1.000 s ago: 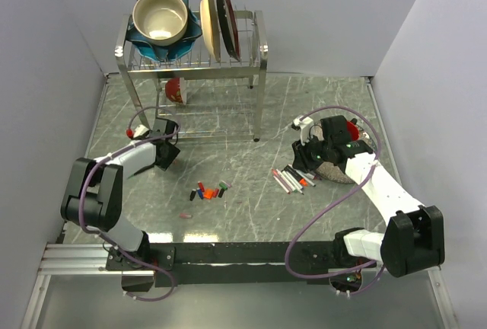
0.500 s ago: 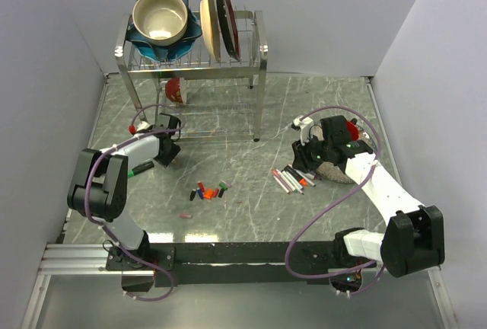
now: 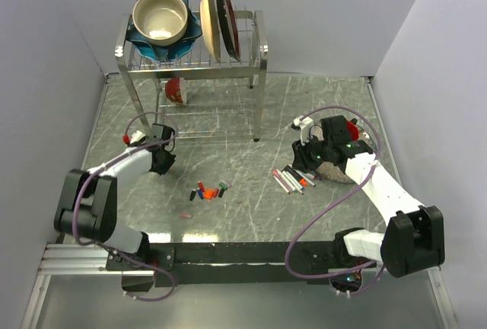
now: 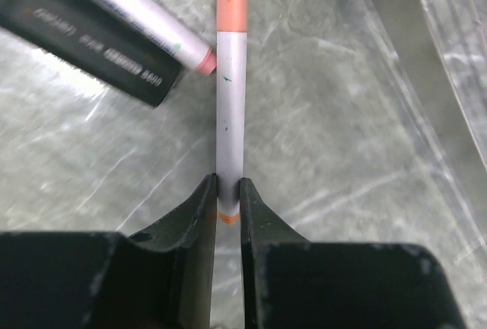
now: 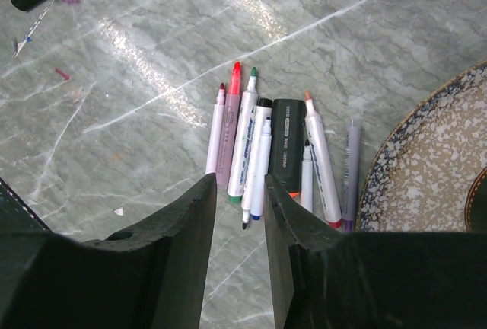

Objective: Open the pen caps

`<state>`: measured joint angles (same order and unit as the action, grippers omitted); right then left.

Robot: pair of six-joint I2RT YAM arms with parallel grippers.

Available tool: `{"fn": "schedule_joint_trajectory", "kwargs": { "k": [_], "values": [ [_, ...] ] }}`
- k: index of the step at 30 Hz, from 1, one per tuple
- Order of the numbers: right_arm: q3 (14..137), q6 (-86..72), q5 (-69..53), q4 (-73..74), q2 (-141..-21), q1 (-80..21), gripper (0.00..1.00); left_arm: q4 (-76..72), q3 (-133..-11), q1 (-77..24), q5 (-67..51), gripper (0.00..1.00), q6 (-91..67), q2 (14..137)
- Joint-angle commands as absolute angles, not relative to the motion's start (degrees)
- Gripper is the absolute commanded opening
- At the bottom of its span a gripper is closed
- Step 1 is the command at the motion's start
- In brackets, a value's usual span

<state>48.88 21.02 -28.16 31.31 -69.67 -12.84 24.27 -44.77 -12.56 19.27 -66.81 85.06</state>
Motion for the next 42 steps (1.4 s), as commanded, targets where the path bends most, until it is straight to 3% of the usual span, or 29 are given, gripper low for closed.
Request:
{"fn": "schedule_joint_trajectory", "kwargs": {
  "k": [1, 12, 18, 24, 31, 36, 42],
  "values": [
    [51.7, 21.9, -29.2, 30.9, -67.9, -12.6, 0.39, 23.8, -42.5, -12.5, 18.3, 0.12, -65.7, 76.6],
    [51.7, 23.0, -30.9, 31.3, -67.0, -12.5, 0.39, 22.7, -34.9, -12.6, 9.6, 0.02, -61.1, 57.9],
    [51.5, 24.7, -37.4, 32.2, -64.6, -12.6, 0.39, 3.8, -21.8, -14.1, -11.5, 0.01, -57.7, 43.8],
    [50.7, 25.4, -45.7, 31.8, -61.4, -12.5, 0.4, -14.8, -14.5, -22.4, -17.4, 0.01, -61.3, 38.3],
    [46.3, 16.0, -57.6, 22.6, -58.5, -12.0, 0.41, -34.6, -16.5, -41.9, -9.5, 0.01, -59.8, 49.3],
    [43.4, 4.3, -64.8, 15.1, -57.6, -10.7, 0.46, -40.8, -24.8, -48.6, -5.6, 0.01, -57.0, 63.1],
    [38.8, -15.4, -63.6, 0.9, -57.7, -9.9, 0.51, -43.2, -33.6, -52.7, -4.4, 0.01, -55.2, 74.4]
  ]
}}
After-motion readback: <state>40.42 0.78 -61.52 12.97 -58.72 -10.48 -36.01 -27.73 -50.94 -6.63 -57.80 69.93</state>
